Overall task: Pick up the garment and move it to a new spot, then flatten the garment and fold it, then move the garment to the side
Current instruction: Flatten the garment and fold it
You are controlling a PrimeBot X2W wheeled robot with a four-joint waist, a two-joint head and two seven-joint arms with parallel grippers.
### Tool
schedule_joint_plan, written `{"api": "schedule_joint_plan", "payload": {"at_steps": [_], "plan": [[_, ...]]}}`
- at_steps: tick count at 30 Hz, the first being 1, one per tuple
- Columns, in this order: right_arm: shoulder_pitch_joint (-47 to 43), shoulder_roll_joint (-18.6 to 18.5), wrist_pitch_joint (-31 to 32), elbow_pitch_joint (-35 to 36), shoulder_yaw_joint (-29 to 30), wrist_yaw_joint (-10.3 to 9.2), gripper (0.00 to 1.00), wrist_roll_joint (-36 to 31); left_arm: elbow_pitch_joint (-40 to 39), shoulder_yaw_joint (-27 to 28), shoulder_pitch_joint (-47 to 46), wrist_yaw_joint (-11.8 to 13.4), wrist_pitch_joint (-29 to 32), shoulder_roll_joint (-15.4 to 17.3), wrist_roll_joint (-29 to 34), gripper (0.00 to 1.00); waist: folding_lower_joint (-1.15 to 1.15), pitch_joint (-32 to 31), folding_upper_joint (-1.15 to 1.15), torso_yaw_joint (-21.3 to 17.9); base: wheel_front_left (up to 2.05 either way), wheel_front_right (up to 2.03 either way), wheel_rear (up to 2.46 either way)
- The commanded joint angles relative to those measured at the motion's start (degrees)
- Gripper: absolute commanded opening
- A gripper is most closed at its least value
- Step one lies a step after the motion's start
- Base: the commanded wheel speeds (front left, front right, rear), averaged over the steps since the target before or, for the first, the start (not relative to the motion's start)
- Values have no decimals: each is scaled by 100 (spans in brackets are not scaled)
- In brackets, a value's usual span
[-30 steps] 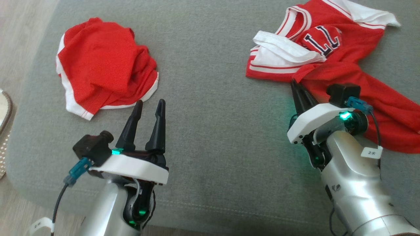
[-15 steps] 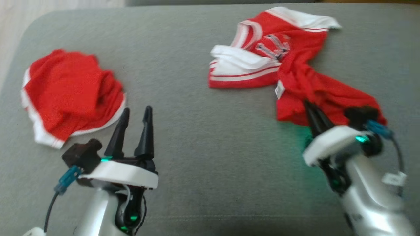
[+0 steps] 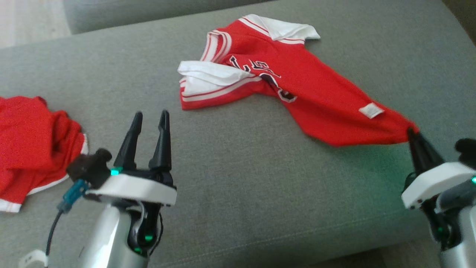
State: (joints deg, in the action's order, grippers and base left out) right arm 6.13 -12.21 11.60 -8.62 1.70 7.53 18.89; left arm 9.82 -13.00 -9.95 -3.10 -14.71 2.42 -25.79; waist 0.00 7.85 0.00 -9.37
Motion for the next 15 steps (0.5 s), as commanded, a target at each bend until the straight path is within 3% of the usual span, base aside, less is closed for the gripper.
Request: {"api": "schedule_joint_plan", "payload": {"at_steps": [1, 9, 15], "plan": [[272, -56, 8, 333, 62, -4, 0, -166, -169, 200, -364, -38, -29, 45, 50, 100, 0, 147, 0, -131, 0, 0, 0], [854, -270, 62, 386, 463, -4, 0, -570, -92, -1, -508, -101, -29, 45, -5, 100, 0, 315, 0, 29, 0, 0, 0], [961, -274, 54, 399, 453, -4, 0, -622, -37, -29, -530, -110, -29, 45, 25, 100, 0, 346, 0, 79, 0, 0, 0]]}}
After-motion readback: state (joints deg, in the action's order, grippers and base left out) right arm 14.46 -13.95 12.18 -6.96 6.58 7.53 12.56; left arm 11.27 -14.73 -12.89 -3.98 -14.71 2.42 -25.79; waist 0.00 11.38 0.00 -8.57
